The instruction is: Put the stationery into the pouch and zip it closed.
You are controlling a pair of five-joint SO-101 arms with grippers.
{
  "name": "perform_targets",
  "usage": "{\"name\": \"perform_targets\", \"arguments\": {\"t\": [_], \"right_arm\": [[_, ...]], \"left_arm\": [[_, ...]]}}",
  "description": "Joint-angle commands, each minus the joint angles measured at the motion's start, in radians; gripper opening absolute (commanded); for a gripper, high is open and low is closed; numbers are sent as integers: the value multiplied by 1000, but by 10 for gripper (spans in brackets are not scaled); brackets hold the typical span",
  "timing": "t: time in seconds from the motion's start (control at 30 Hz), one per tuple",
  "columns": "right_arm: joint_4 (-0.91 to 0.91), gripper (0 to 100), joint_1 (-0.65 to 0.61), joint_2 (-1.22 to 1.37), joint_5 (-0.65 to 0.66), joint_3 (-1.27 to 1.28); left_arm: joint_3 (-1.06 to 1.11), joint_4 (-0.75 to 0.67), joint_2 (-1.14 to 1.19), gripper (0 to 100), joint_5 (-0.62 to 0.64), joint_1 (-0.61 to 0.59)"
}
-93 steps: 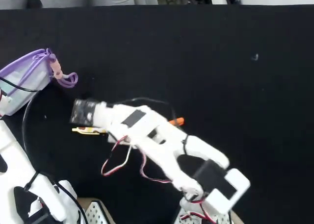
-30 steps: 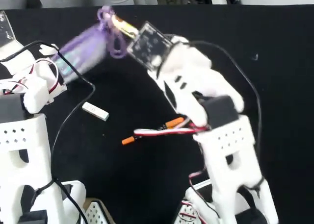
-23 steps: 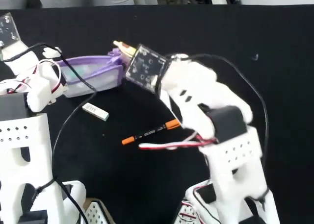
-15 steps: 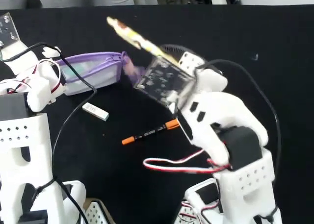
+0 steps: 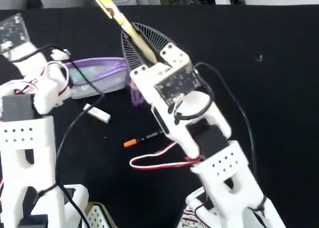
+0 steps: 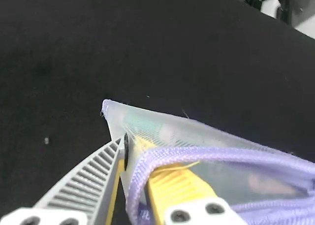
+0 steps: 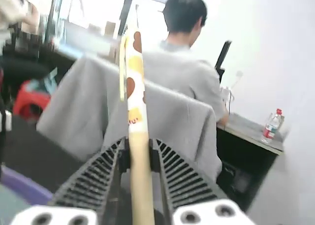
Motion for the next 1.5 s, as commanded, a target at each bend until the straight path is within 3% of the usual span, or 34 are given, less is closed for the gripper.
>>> {"name": "perform_targets", "arguments": {"t": [0.0, 0.3, 0.6, 1.13, 1.47], "right_arm": [[-221, 11, -12, -31, -107, 82], [-549, 11, -11, -119, -361, 332], [-678, 11, -51, -173, -358, 441], [-911, 11, -121, 157, -356, 389], [-1060, 11, -150, 320, -265, 397]], "left_arm": [[-21, -34, -8, 29, 11, 71], [-22, -35, -5, 29, 11, 99], [-18, -34, -5, 29, 11, 102], [16, -54, -14, 29, 11, 102], [16, -55, -6, 29, 11, 94]]}}
